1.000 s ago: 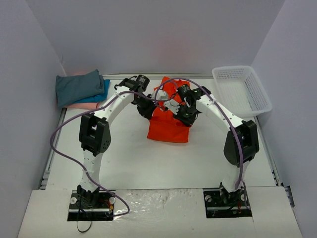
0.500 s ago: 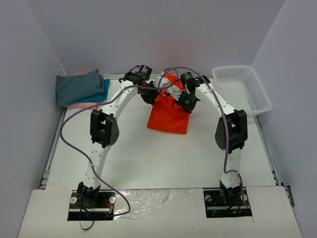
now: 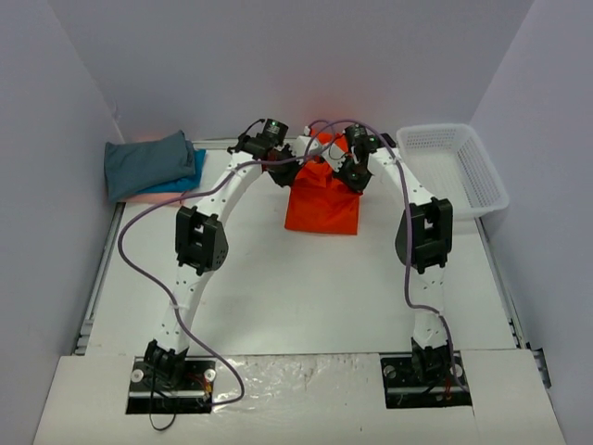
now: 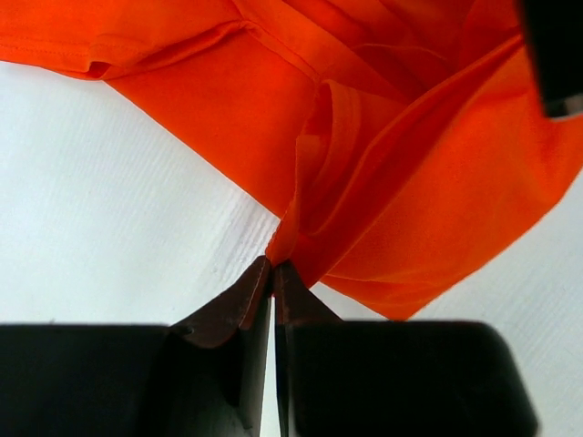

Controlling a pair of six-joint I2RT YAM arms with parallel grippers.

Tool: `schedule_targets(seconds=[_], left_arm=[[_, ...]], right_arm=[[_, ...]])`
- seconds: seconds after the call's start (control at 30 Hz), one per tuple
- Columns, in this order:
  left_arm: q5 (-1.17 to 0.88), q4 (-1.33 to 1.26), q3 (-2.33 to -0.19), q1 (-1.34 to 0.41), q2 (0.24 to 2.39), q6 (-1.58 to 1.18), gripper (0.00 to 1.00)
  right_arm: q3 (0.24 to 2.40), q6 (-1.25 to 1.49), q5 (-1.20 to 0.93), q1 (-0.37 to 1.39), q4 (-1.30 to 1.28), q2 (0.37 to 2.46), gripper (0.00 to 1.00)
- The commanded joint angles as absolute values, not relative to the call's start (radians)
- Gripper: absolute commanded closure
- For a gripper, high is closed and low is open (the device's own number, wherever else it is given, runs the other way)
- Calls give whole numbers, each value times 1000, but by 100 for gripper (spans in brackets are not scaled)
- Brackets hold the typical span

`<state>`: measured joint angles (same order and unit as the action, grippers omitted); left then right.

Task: Fold and stack the t-shirts
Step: Fold the folded rectangular tshirt in 1/3 of the way, then grab one side of the 2/3 rectangular tshirt with both arms

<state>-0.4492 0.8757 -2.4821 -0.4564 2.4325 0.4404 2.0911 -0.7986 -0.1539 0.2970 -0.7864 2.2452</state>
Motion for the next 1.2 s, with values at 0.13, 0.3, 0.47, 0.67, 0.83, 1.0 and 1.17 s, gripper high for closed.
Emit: schedule_targets(seconds=[0.13, 0.3, 0.47, 0.67, 0.83, 1.0, 1.17], left_arm=[[-425, 793, -2539, -488, 2522, 469, 79], [-394, 778, -2608, -497, 2588, 495, 54], [-380, 750, -2591, -499, 2536, 479, 50], [-318, 727, -2493, -495, 2384, 476, 49], [-334, 695, -2242, -491, 2194, 505, 49], [-408, 646, -1946, -503, 2030, 595, 49], [-408, 478, -1636, -523, 1941, 629, 49]], right_arm=[[2203, -707, -63, 265, -677, 2371, 82], [2247, -678, -12, 265, -632, 2431, 38], [2212, -661, -6, 265, -571, 2390, 36], [2125, -612, -3, 265, -463, 2243, 30], [1967, -588, -35, 268, -410, 2065, 22], [1739, -574, -132, 268, -417, 1863, 25], [1582, -542, -170, 259, -428, 1715, 26]])
